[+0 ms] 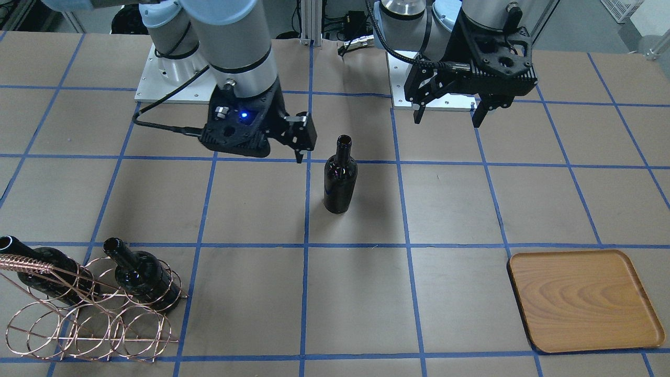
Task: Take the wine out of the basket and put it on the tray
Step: 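Open the right gripper and withdraw it back above the wine rack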
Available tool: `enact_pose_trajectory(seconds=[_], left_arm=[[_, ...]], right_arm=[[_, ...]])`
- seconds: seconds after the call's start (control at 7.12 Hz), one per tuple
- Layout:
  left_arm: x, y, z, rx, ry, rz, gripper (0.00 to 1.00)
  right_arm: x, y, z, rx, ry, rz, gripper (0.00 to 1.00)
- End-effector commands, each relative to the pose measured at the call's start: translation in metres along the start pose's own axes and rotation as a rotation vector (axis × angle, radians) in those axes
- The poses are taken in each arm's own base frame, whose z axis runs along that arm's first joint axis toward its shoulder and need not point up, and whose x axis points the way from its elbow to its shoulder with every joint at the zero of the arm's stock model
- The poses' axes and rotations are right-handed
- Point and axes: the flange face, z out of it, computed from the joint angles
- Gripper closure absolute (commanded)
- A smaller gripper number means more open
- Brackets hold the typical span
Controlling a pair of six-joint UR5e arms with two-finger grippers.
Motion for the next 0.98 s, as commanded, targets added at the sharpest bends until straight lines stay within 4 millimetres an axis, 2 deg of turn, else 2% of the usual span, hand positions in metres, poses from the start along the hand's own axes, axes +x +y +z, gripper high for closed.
enact_pose_trajectory(seconds=[0.0,0.14,0.28,0.84], left_arm=[[0.0,0.0,0.0,0.0,0.0,0.0,0.0],[0.0,0.0,0.0,0.0,0.0,0.0,0.0],[0.0,0.0,0.0,0.0,0.0,0.0,0.0],[0.0,0.001,-0.001,0.001,0.0,0.002,0.0]], right_arm=[[0.076,-0.044,-0.012,0.041,0.056,-0.165,0.0],[0.098,-0.056,-0.012,0.043,0.056,-0.209,0.0],[0.107,-0.061,-0.014,0.052,0.046,-0.192,0.0],[0.113,-0.061,-0.014,0.051,0.07,-0.191,0.0]])
